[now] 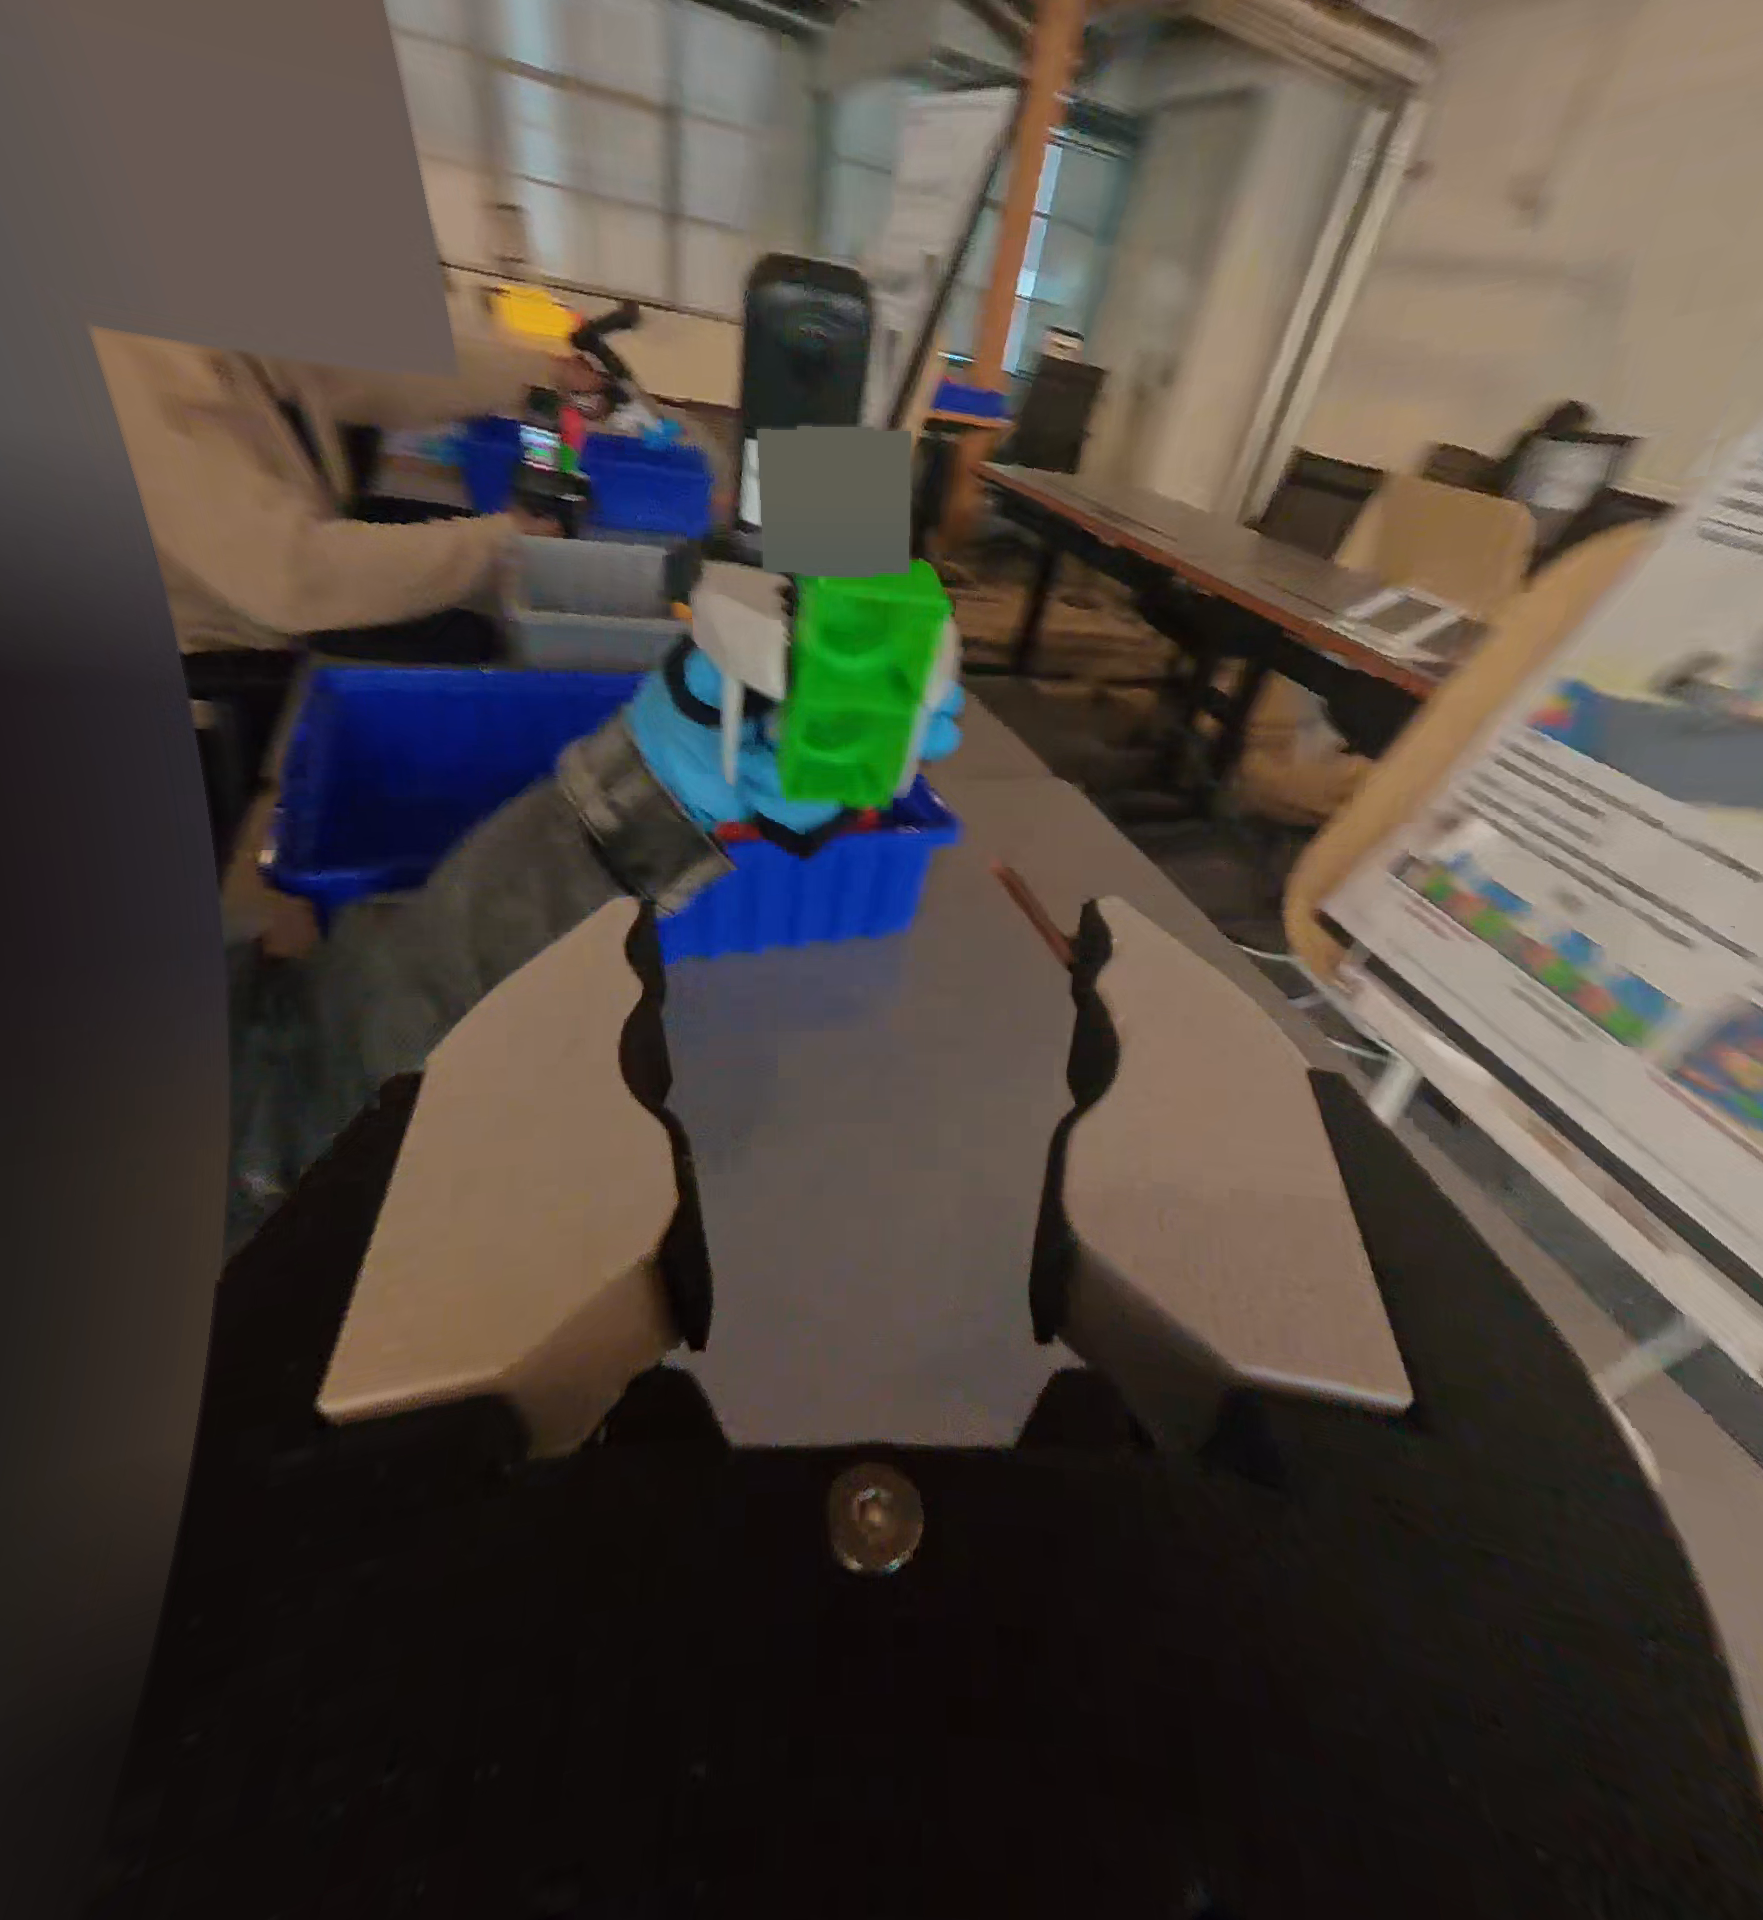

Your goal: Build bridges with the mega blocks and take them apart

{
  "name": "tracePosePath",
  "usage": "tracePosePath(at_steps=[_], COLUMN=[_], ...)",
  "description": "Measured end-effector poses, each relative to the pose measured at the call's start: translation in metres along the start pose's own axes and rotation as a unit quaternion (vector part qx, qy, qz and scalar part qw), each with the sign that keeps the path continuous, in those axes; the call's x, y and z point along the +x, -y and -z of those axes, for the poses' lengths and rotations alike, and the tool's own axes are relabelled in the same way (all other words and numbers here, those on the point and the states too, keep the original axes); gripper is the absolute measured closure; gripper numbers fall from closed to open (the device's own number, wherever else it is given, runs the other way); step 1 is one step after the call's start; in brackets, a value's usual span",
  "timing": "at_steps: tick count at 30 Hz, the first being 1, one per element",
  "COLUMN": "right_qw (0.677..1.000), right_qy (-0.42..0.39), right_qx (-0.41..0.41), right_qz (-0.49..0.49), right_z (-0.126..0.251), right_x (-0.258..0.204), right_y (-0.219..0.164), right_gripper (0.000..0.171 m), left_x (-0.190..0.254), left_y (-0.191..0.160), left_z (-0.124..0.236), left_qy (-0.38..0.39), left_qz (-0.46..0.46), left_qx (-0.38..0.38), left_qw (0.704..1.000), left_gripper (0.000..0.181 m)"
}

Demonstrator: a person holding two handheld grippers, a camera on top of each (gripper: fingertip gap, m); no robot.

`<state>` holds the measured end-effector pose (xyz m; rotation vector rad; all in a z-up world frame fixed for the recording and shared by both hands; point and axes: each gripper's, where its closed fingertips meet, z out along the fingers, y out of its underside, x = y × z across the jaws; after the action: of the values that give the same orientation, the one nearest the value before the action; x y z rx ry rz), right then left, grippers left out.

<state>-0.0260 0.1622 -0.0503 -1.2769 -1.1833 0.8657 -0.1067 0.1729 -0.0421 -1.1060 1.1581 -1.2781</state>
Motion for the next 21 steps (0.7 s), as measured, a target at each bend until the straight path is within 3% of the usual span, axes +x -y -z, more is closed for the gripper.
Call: tracePosePath(at_steps=[5, 11, 21], right_qw=[0.998, 0.993, 0.945], right_qy=[0.069, 0.102, 0.126], right_qx=[-0.005, -0.055, -0.286], right_qz=[0.003, 0.015, 0.091], right_z=[-0.054, -0.073, -0.070], right_x=[-0.009, -0.006, -0.002], right_y=[0.014, 0.019, -0.003], right_gripper=[0.095, 0.100, 0.113], left_x=[0.001, 0.003, 0.003], left_y=[-0.009, -0.019, -0.029], left_z=[-0.011, -0.022, -0.029], left_qy=[-0.006, -0.015, -0.016], left_qz=[-0.001, 0.001, 0.003], left_qx=[-0.031, -0.058, -0.090], left_qw=[1.000, 0.998, 0.996], left_gripper=[0.148, 0.148, 0.148])
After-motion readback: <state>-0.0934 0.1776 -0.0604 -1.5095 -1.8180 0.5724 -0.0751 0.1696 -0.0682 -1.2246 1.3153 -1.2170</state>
